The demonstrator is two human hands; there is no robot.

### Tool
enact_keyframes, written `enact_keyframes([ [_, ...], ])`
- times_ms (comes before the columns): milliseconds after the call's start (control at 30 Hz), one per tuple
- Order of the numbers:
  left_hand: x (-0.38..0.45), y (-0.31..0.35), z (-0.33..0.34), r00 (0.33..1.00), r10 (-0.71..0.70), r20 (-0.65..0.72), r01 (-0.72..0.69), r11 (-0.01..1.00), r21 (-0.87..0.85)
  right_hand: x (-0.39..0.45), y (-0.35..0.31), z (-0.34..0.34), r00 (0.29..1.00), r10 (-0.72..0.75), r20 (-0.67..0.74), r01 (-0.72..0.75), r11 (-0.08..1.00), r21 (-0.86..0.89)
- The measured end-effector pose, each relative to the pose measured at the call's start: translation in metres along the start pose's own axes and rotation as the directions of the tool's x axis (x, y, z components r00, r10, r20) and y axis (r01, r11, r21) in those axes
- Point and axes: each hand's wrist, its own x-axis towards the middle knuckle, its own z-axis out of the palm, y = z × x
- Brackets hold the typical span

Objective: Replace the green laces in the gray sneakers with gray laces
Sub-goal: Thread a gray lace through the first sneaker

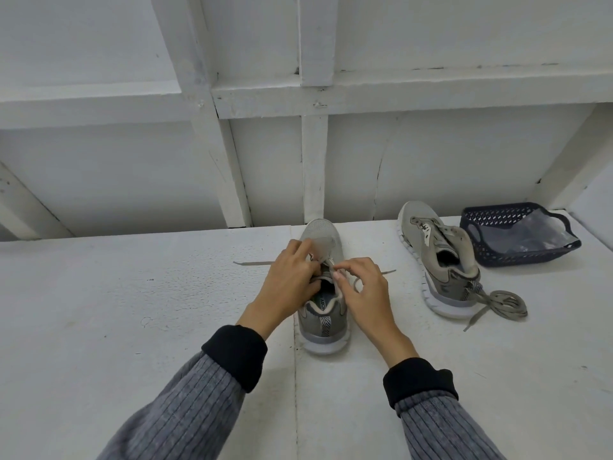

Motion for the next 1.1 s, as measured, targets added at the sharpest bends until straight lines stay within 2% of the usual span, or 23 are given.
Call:
enact_keyframes([
  [100, -0.008, -0.003, 0.001, 1.0, 0.006, -0.017, -0.009, 0.98, -0.2, -0.003, 0.0, 0.004, 1.0, 0.009, -0.005, -0.009, 1.0, 0.024],
  [200, -0.016, 0.0, 0.004, 0.99, -0.104, -0.093, 0.061, 0.92, -0.386, -0.005, 0.0, 0.005, 0.999, -0.007, -0.036, 0.008, 1.0, 0.016],
  [267, -0.019, 0.004, 0.01, 0.965, -0.202, -0.167, 0.115, 0.898, -0.424, -0.004, -0.001, 0.001, 1.0, -0.028, -0.008, 0.028, 1.0, 0.007],
  [367, -0.024, 0.003, 0.019, 0.924, -0.329, -0.196, 0.18, 0.825, -0.536, 0.0, -0.005, -0.003, 0.994, -0.079, 0.081, 0.082, 0.996, -0.035],
  [533, -0.028, -0.005, 0.023, 0.912, -0.362, -0.194, 0.168, 0.759, -0.628, 0.012, -0.008, -0.001, 0.963, -0.217, 0.158, 0.249, 0.942, -0.225],
  [633, -0.03, -0.003, 0.02, 0.914, -0.349, -0.205, 0.158, 0.774, -0.614, 0.014, -0.007, 0.005, 0.92, -0.37, 0.127, 0.391, 0.86, -0.327],
  [767, -0.034, -0.006, 0.012, 0.946, -0.199, -0.254, 0.08, 0.907, -0.413, 0.01, 0.0, 0.007, 0.868, -0.489, 0.085, 0.482, 0.791, -0.375],
  [867, -0.032, -0.009, 0.005, 0.958, -0.129, -0.256, 0.07, 0.971, -0.227, 0.008, 0.006, 0.008, 0.857, -0.511, 0.061, 0.488, 0.769, -0.413],
  [967, -0.028, -0.011, -0.001, 0.976, -0.098, -0.193, 0.078, 0.991, -0.106, 0.007, 0.009, 0.011, 0.868, -0.496, 0.016, 0.457, 0.786, -0.416],
  [1100, -0.02, -0.013, -0.002, 0.991, -0.045, -0.126, 0.026, 0.989, -0.148, 0.007, 0.009, 0.012, 0.889, -0.456, -0.029, 0.41, 0.824, -0.39],
])
